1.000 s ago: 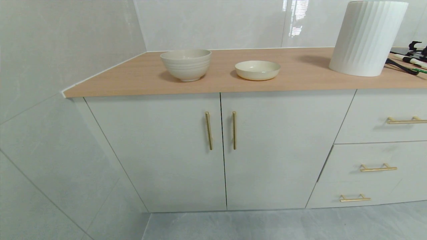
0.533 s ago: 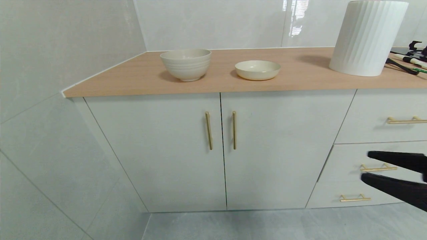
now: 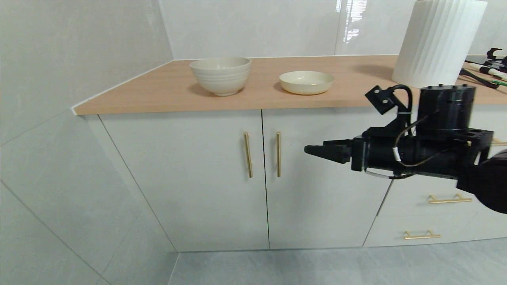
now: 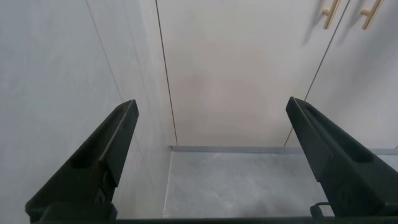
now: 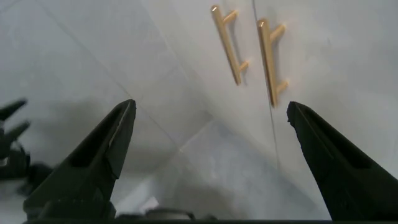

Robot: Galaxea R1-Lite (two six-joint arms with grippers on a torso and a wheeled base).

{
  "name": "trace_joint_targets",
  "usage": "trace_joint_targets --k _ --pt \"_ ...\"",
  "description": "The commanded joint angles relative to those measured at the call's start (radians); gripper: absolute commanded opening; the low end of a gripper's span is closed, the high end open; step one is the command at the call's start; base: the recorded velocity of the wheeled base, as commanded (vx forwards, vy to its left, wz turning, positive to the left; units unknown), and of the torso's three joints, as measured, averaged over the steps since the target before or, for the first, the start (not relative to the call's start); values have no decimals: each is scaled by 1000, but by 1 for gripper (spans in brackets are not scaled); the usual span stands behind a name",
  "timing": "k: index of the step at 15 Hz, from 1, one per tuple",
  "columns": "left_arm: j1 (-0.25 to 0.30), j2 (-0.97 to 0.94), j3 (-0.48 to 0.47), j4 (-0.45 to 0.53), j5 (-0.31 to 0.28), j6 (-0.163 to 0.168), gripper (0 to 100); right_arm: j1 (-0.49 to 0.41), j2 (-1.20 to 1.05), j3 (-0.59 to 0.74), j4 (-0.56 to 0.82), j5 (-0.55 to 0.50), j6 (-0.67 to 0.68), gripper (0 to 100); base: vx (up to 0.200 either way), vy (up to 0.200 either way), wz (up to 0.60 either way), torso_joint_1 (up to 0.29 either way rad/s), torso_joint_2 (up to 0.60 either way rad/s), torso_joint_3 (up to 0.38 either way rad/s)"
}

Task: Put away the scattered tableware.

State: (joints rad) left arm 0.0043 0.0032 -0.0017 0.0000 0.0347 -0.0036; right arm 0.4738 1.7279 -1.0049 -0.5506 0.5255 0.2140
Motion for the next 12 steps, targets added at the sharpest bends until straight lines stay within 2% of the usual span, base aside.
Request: trace_joint_targets --k 1,3,8,12 --pt "0 0 0 0 1 -1 100 34 203 -116 -11 -7 100 100 0 0 0 0 0 0" --pt "0 0 0 -2 1 1 100 48 248 -147 -48 -50 160 100 0 0 0 0 0 0" --pt "0 0 0 0 1 1 100 108 349 -198 -176 -248 160 100 0 0 0 0 0 0" --pt "0 0 0 0 1 1 100 123 384 -235 -190 -274 169 100 0 0 0 0 0 0"
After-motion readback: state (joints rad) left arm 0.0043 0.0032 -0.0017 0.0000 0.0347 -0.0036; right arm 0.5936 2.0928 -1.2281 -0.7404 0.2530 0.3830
